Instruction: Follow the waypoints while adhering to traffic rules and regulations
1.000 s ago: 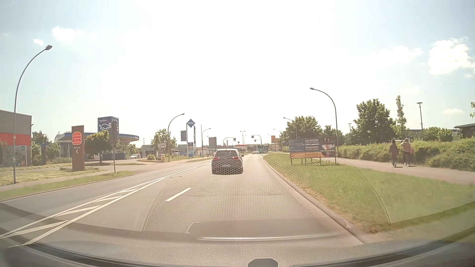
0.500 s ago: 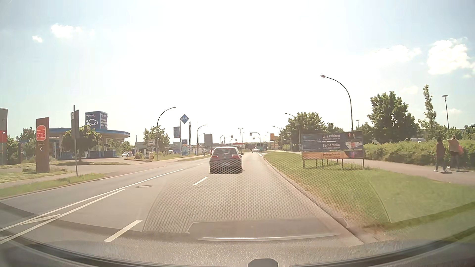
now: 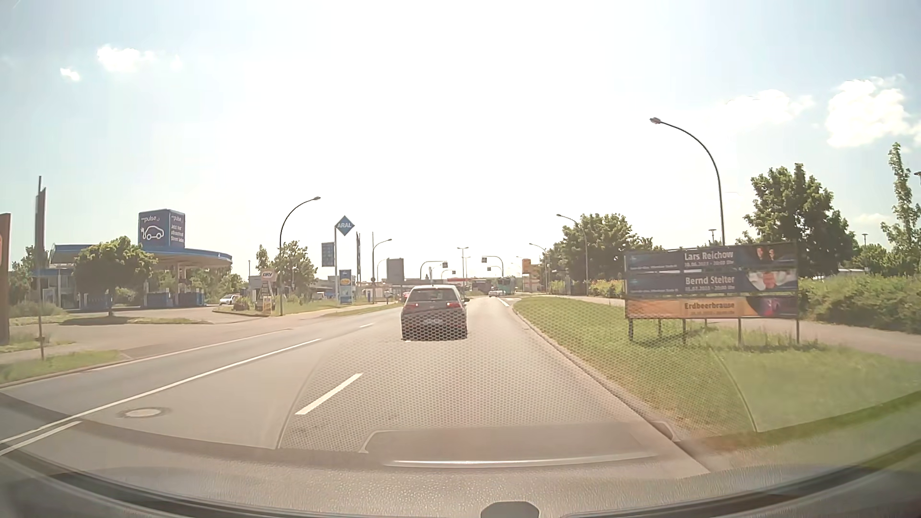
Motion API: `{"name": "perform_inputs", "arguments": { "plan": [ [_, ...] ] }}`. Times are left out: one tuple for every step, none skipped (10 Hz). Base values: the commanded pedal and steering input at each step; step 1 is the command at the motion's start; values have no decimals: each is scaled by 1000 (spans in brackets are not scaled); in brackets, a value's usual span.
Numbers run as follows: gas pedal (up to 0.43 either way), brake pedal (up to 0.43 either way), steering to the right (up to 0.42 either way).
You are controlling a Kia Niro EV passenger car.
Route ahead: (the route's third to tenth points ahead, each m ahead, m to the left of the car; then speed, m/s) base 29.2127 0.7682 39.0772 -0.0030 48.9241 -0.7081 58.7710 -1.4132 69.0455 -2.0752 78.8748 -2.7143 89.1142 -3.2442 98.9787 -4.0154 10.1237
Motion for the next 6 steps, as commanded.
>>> {"name": "perform_inputs", "arguments": {
  "plan": [
    [47, 0, 6],
    [59, 0, 7],
    [79, 0, 10],
    [79, 0, 10],
    [79, 0, 10],
    [79, 0, 10]
  ]
}}
